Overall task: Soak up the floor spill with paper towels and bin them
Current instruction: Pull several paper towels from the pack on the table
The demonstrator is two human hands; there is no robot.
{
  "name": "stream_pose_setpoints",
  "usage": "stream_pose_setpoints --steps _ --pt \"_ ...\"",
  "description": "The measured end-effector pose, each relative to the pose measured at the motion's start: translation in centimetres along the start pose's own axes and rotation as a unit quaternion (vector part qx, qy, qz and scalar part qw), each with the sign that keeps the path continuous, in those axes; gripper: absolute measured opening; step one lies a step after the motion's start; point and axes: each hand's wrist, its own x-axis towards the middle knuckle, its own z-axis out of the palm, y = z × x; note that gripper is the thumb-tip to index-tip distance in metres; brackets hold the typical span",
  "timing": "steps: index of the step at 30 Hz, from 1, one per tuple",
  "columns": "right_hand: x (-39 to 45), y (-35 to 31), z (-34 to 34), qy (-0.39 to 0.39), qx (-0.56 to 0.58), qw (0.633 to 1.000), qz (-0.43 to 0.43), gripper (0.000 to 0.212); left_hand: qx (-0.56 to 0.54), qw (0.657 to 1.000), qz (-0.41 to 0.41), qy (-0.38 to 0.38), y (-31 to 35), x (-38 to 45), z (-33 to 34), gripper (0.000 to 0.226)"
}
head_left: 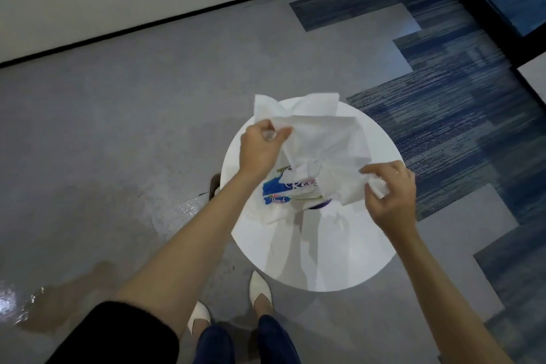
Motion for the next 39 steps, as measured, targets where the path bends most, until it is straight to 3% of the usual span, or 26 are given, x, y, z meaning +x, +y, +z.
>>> stream_pose_setpoints --steps 2,4,8,12,19,25,30,36,39 --pt "-0.7 1.1 0.2 -0.025 -0.133 0.989 -0.065 0.032 -0.002 1.000 0.003 0.020 0.7 0.6 -1.1 0.018" --pt "-1.2 1.7 0.4 -0.047 -0.177 0.980 -0.079 0.038 0.014 0.999 0.006 0.029 1.2 0.9 -2.0 0.016" --pt "-1.4 0.5 1.4 -0.064 -0.155 0.980 -0.107 0.044 0.032 0.999 0.008 -0.022 1.9 0.5 -2.0 0.026" --pt "-0.8 -1.7 4.2 -0.127 -0.096 0.972 -0.175 0.045 0.035 0.994 0.003 -0.108 3.0 -0.7 -0.7 0.016" --pt "0.9 -2.4 8.4 -0.232 -0.216 0.944 -0.096 0.040 0.080 0.975 -0.026 -0.205 3.8 -1.7 -0.1 0.024" --pt "1.0 -0.8 10.4 -0.300 -0.326 0.889 -0.118 0.041 0.025 0.990 -0.022 -0.137 4.2 -1.2 -1.5 0.023" --pt "1.0 0.5 11.4 -0.319 -0.397 0.855 -0.102 0.026 0.003 0.999 0.035 -0.029 6.6 -1.2 -3.7 0.031" --pt "1.5 1.2 11.0 -0.290 -0.404 0.863 -0.085 0.037 0.039 0.991 0.100 0.074 9.2 -1.9 -7.4 0.023" --pt "1.8 0.9 10.6 -0.286 -0.347 0.890 -0.075 0.041 0.073 0.987 0.096 0.104 7.7 -2.7 -9.3 0.023"
